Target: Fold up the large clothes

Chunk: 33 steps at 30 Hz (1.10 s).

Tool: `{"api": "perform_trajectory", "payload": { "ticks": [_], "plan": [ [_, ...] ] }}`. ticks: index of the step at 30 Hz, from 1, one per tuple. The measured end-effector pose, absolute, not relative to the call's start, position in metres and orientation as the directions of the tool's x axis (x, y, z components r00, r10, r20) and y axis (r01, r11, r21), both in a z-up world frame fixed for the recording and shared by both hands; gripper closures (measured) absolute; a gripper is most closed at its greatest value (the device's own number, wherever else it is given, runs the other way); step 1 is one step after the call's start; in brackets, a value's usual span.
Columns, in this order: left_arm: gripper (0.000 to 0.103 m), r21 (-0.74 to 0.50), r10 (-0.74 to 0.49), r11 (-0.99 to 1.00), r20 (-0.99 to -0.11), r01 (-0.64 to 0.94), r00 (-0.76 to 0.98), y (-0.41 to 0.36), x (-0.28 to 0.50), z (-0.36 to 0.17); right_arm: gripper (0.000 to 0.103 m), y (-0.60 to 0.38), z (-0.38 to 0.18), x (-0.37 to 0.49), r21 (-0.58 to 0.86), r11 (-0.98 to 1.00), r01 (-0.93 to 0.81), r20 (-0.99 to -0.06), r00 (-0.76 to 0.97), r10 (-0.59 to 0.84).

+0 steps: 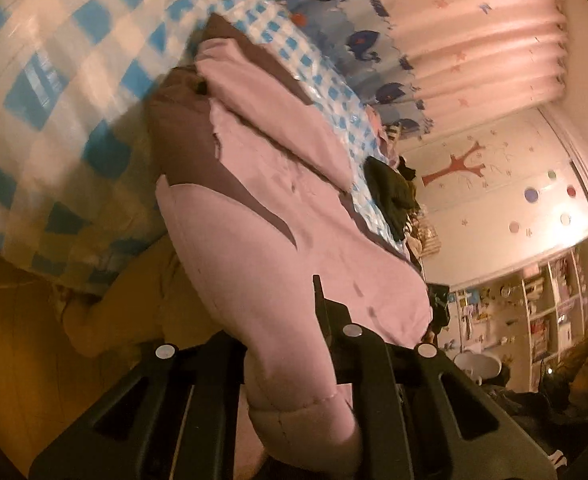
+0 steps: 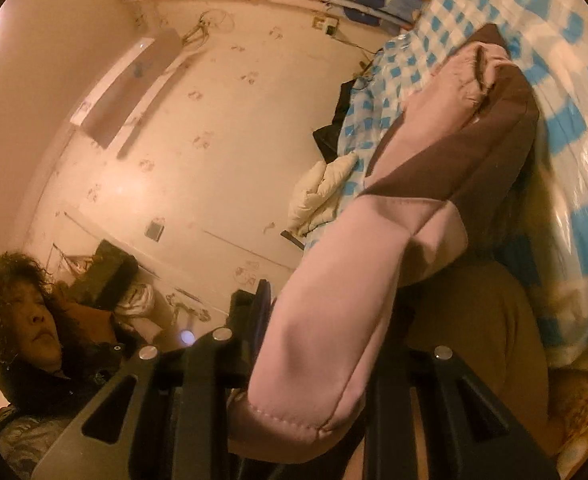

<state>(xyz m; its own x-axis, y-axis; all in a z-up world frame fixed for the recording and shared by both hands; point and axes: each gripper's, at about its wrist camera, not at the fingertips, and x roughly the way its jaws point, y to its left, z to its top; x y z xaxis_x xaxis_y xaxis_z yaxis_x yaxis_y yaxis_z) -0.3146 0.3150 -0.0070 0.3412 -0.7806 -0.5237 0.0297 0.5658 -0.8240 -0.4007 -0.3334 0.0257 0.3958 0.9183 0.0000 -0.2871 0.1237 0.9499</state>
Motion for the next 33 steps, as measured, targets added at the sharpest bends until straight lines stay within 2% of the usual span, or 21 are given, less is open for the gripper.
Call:
{"api": "perform_trajectory", "payload": {
  "ticks": [3, 5, 11, 16, 20, 26, 33],
  "plan": [
    [0.091, -0.844, -0.787, 0.535, -0.509, -0.024, 0.349, 0.32, -0.313, -0.029, 0.077, -0.332, 0.01, -0.397, 0.962, 0.093, -0.258, 0.02, 0.404, 0.915],
    [0.091, -0.855, -0.792, 0.518, -0.485, -0.013, 0.37, 0.32, -0.308, -0.025, 0.077, -0.333, 0.015, -0.39, 0.959, 0.081, -0.272, 0.038, 0.404, 0.914],
    [0.091, -0.862, -0.791, 0.495, -0.398, 0.106, 0.465, 0.322, -0.269, 0.033, 0.077, -0.337, 0.069, -0.333, 0.927, 0.068, -0.368, 0.108, 0.438, 0.893],
    [0.089, -0.873, -0.782, 0.463, -0.319, 0.156, 0.535, 0.319, -0.2, 0.073, 0.077, -0.342, 0.093, -0.267, 0.926, 0.064, -0.372, 0.141, 0.499, 0.855],
    [0.088, -0.87, -0.77, 0.463, -0.298, 0.172, 0.564, 0.31, -0.14, 0.088, 0.077, -0.347, 0.104, -0.205, 0.935, 0.101, -0.341, 0.11, 0.546, 0.831],
    [0.085, -0.855, -0.728, 0.497, -0.317, 0.149, 0.608, 0.3, -0.047, 0.089, 0.077, -0.357, 0.095, -0.127, 0.955, 0.161, -0.249, 0.024, 0.606, 0.795],
    [0.085, -0.834, -0.651, 0.55, -0.409, 0.026, 0.64, 0.283, 0.046, 0.037, 0.077, -0.362, 0.03, -0.039, 0.976, 0.212, -0.046, -0.131, 0.655, 0.744]
  ]
}}
